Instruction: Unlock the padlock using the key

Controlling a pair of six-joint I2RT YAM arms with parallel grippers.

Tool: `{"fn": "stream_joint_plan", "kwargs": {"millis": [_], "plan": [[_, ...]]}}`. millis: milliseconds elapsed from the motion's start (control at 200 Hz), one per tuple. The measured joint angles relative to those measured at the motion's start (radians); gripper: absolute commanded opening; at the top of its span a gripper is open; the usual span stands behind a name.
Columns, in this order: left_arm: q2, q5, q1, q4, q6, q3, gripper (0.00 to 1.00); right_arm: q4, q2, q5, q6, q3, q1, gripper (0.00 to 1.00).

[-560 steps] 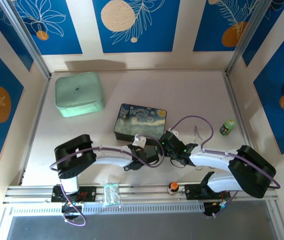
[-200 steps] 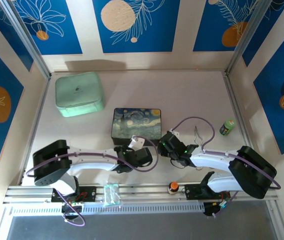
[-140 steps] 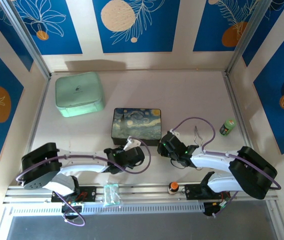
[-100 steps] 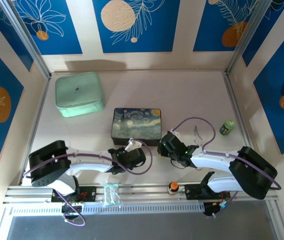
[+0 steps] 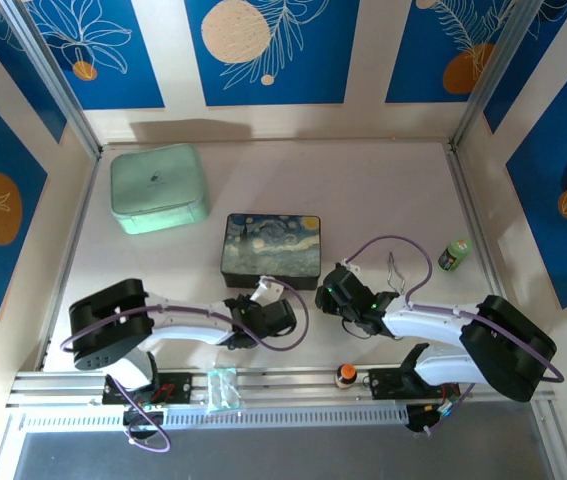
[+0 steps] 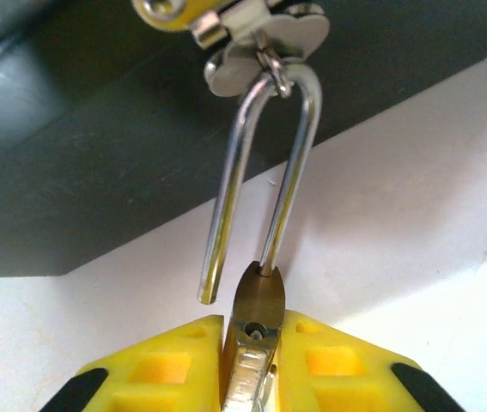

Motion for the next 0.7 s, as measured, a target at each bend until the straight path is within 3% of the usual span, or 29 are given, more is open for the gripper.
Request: {"fn": "stream_joint_plan", "kwargs": {"millis": [240, 535, 700], "plan": [[0.075, -0.042, -0.032, -0.043, -0.075, 0.054, 0.29, 0.002, 0.003, 0.0, 0.003, 0.0, 0.0, 0.34], [0.036, 0.038, -0.038, -0.04, -0.13, 0.05, 0.32, 0.002, 0.003, 0.0, 0.011, 0.0, 0.0, 0.34], [-0.075, 0.099, -0.037, -0.036, -0.143, 0.032, 0.55, -0.01, -0.019, 0.006, 0.005, -0.001, 0.021, 0.4]]}}
